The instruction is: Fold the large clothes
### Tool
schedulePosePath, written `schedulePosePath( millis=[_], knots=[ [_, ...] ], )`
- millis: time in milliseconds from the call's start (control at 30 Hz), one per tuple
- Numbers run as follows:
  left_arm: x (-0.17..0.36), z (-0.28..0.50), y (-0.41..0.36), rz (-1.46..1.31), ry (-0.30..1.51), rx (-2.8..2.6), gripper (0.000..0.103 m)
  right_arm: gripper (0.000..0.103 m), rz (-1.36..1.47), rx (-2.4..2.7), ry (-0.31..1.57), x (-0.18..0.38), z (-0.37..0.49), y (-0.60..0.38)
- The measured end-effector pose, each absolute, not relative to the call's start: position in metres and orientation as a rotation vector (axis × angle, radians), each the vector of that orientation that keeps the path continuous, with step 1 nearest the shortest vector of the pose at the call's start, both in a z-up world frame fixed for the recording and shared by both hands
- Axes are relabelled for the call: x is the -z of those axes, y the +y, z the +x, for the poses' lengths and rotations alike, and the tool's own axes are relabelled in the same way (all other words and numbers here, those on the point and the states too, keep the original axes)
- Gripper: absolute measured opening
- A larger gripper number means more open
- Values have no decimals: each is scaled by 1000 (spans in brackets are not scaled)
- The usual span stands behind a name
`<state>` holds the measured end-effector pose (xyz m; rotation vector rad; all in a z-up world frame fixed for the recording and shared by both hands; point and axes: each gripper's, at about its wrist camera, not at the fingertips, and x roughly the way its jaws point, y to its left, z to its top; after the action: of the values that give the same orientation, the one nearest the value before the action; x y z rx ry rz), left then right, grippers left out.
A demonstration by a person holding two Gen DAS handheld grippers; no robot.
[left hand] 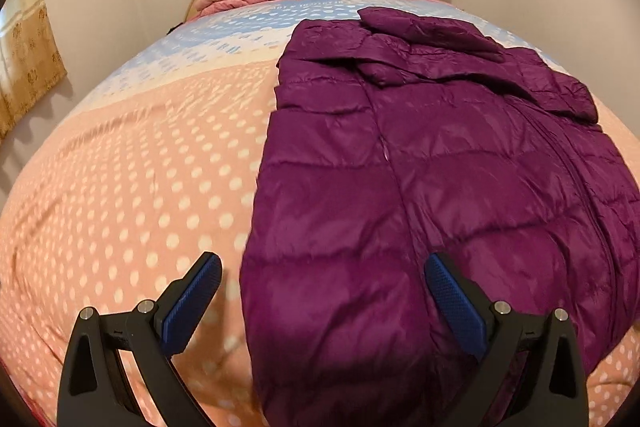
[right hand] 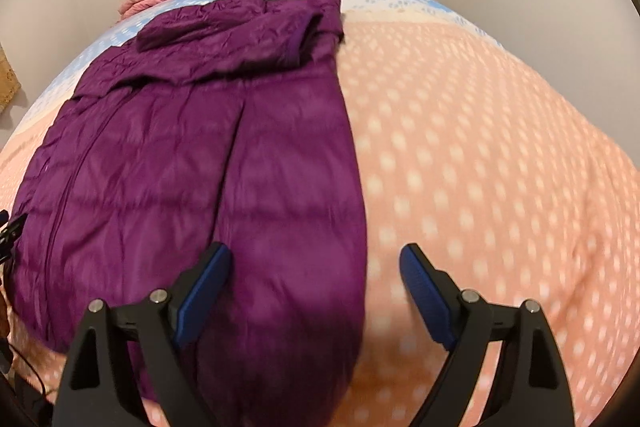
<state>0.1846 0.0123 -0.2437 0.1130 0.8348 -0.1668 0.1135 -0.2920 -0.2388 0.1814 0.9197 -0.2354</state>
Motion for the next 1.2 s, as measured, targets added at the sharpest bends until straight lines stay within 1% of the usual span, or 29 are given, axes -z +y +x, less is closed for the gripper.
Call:
schedulePosePath(
  millis=[133,167,200,233,267,300,333,367,467,567,733,967,1067,1133,1200],
  knots=[
    [248,181,8,56,848,195,101,88,153,233,925,244,97,-283],
    [247,179,7,53,847,202,97,84,153,227,922,244,96,-281],
    [247,176,6,47,842,217,91,76,154,217,918,245,95,-279],
    [245,171,5,44,832,237,79,69,151,202,917,243,94,-277],
    [243,167,2,64,819,234,67,47,137,182,916,241,95,-273],
    [240,162,-2,103,800,239,60,15,119,149,914,238,94,-267],
    [237,158,-7,135,789,265,33,9,118,124,914,237,93,-263],
    [235,157,-9,141,796,293,16,9,121,117,916,236,94,-261],
    [226,151,-6,150,781,285,10,7,145,84,904,231,92,-263],
    [207,144,3,121,746,307,8,7,180,67,873,219,84,-269],
    [161,119,11,110,636,353,7,6,217,32,785,180,61,-278],
    [92,92,35,10,535,391,7,6,219,-3,604,113,23,-281],
    [58,82,43,-10,467,403,7,6,202,-7,499,75,11,-280],
    [44,84,40,10,424,403,7,6,190,-10,440,57,14,-281],
    [45,103,30,48,408,399,7,6,172,-3,398,47,30,-283]
  ],
)
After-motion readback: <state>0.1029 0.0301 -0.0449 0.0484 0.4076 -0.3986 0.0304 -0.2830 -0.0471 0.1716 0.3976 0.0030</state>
